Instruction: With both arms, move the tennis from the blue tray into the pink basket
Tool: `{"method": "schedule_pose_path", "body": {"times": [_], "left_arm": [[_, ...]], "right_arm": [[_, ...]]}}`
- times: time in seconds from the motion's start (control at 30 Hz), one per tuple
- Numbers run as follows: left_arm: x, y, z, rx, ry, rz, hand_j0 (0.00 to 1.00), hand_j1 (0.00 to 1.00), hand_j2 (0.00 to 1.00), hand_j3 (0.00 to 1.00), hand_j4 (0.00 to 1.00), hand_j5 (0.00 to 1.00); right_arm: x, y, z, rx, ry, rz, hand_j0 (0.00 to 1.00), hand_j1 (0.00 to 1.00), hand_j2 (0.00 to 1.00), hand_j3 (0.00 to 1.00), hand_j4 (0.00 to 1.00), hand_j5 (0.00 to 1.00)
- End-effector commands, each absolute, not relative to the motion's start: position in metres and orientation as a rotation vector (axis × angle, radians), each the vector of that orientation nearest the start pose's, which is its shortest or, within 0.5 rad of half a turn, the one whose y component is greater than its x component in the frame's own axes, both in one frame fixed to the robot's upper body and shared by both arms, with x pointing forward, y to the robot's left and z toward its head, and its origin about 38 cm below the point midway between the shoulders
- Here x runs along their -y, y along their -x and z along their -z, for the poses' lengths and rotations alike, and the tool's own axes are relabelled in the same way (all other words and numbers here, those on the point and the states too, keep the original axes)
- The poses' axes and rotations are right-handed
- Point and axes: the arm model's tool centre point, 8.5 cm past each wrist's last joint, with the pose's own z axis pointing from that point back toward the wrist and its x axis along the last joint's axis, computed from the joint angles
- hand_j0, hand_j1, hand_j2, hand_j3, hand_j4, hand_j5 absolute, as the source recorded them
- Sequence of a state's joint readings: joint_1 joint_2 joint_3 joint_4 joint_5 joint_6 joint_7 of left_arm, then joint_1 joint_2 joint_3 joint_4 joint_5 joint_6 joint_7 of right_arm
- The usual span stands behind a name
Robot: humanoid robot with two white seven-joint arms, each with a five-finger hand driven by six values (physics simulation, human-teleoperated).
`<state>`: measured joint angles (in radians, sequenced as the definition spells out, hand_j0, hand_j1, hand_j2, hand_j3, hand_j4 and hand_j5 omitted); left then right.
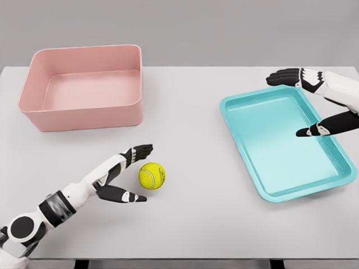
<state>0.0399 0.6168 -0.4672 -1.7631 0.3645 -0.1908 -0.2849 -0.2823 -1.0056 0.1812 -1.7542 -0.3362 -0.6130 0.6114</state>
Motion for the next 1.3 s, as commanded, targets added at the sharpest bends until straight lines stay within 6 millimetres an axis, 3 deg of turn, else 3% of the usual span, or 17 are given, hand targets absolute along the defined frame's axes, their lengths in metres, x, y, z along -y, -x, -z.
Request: {"method": "schedule_pose_path", "body": {"times": [0.0,0.13,0.63,1.27], "left_arm": [[-0.228,-0.298,-0.082,1.491,0.443,0.836,0.99,0.99,0.99,0.99,0.99,0.99],[-0.226,-0.301,-0.082,1.480,0.433,0.844,0.99,0.99,0.99,0.99,0.99,0.99],[-0.201,-0.308,-0.081,1.521,0.391,0.913,0.99,0.99,0.99,0.99,0.99,0.99],[-0.205,-0.319,-0.072,1.503,0.324,0.951,0.97,0.97,0.97,0.97,0.97,0.97]], "right_arm": [[0.342,-0.350,-0.311,1.924,-0.002,-1.621,1.00,1.00,1.00,1.00,1.00,1.00],[0.357,-0.346,-0.320,1.936,0.057,-1.594,1.00,1.00,1.00,1.00,1.00,1.00],[0.356,-0.344,-0.308,1.901,0.026,-1.596,1.00,1.00,1.00,1.00,1.00,1.00],[0.355,-0.343,-0.301,1.884,0.008,-1.595,1.00,1.00,1.00,1.00,1.00,1.00]]}}
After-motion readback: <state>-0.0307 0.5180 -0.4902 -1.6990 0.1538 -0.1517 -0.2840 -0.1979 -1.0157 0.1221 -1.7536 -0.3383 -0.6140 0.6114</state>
